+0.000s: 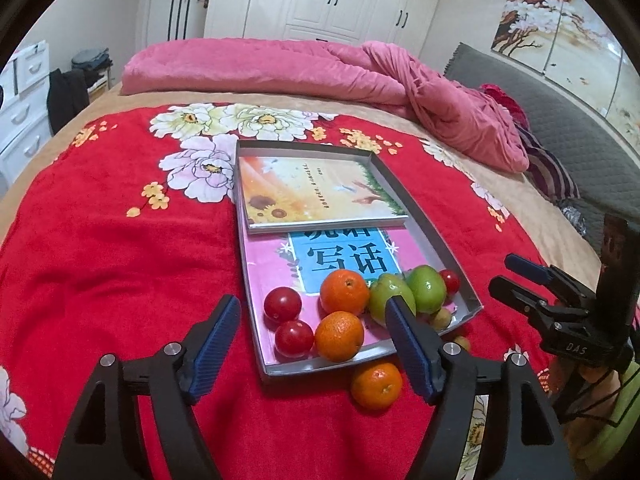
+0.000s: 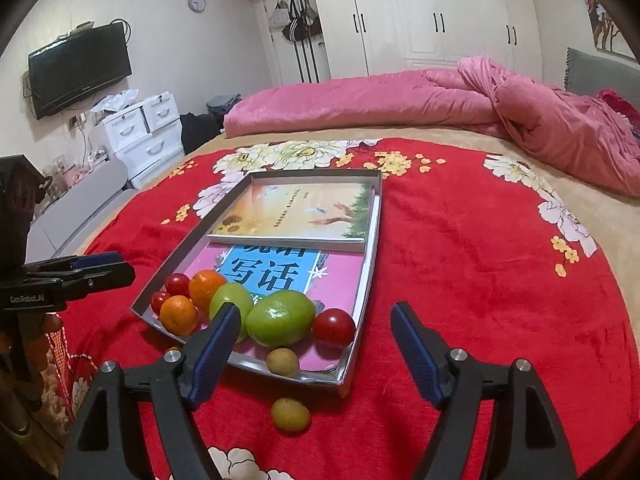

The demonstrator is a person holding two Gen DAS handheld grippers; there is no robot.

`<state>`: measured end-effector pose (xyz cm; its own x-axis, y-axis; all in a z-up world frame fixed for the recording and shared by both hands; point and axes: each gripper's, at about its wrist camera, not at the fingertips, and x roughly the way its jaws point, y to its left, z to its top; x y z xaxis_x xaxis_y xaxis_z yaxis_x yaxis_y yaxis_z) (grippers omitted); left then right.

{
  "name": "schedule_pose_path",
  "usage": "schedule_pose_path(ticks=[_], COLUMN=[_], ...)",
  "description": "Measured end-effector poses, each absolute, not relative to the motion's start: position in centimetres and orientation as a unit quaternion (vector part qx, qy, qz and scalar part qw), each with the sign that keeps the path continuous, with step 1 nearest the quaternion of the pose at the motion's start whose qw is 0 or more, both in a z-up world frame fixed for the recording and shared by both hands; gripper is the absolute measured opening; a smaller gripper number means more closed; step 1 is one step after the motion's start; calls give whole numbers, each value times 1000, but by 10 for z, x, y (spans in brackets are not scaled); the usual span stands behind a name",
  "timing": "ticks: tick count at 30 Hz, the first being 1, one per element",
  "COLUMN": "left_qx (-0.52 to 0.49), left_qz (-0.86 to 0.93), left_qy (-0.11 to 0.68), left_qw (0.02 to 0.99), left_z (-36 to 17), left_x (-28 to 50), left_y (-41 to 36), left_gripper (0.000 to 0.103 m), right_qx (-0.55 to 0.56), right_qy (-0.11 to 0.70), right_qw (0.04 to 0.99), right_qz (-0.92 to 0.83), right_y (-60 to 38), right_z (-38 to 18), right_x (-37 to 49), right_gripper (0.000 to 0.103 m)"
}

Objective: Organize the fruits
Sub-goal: 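Withdraw both open tools from the tray toward the loose orange and kiwi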

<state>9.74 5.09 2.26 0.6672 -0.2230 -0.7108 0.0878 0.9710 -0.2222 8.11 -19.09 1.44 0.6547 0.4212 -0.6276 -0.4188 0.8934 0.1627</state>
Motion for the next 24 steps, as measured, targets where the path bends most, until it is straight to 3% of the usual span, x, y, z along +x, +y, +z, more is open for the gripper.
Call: schedule_pose_path(ticks=[24], left_qx=[-68], left_qz=[-107], left_qy=[392], left_qw=[911], left_z=[32], left_x=[76], left_y=[35], left_gripper=[77], right_qx=[-13], right_qy=[333], right_qw=[916], right_qz=[225], right_y=[-194], right_z=[27], right_x=[58], right_gripper=[80])
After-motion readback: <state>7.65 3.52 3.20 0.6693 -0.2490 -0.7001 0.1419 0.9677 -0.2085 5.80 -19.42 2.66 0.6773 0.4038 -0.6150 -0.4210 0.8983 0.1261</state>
